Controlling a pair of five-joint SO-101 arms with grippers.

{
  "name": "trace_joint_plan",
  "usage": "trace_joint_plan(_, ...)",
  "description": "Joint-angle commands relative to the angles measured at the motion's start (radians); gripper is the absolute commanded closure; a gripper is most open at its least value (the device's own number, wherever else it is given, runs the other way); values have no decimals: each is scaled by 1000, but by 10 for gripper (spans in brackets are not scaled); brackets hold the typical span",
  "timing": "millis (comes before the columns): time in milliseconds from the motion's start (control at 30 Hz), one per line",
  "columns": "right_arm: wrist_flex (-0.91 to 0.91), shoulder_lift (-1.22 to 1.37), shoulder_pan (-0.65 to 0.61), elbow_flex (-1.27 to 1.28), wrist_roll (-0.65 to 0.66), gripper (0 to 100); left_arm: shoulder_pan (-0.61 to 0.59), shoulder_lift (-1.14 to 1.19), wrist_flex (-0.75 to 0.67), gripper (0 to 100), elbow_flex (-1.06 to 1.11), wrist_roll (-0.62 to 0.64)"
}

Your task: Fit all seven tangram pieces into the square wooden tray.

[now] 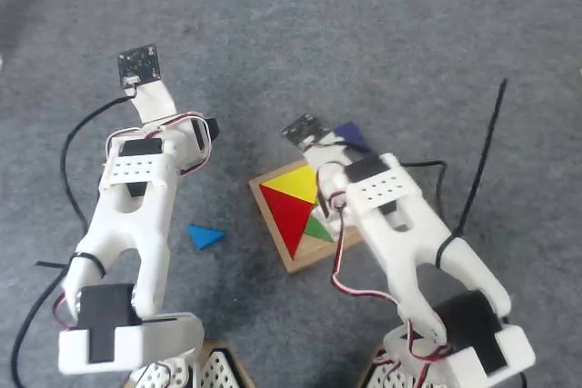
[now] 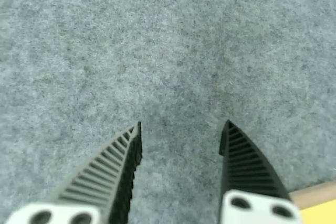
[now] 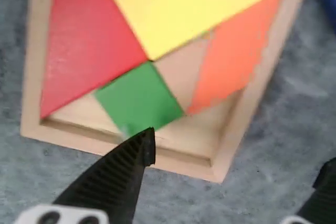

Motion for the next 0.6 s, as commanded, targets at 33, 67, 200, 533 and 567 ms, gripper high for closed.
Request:
trace_joint_plan(33,-15,-13,-10,-5,-14,541,0,-46,-2,762,-31,-12)
trace_joint_plan(67,-24,-13,-10,0,-14,541,0,-46,-2,762,-31,-12)
trace_joint_plan(200,-65,-13,-22,32,-15,541,0,-46,-2,762,-31,-12)
trace_joint_plan(533,-88,61,-68,21,-15,541,0,-46,-2,762,-31,-12)
trace_joint_plan(567,-94,88,-68,12,-15,541,0,-46,-2,762,-31,-12)
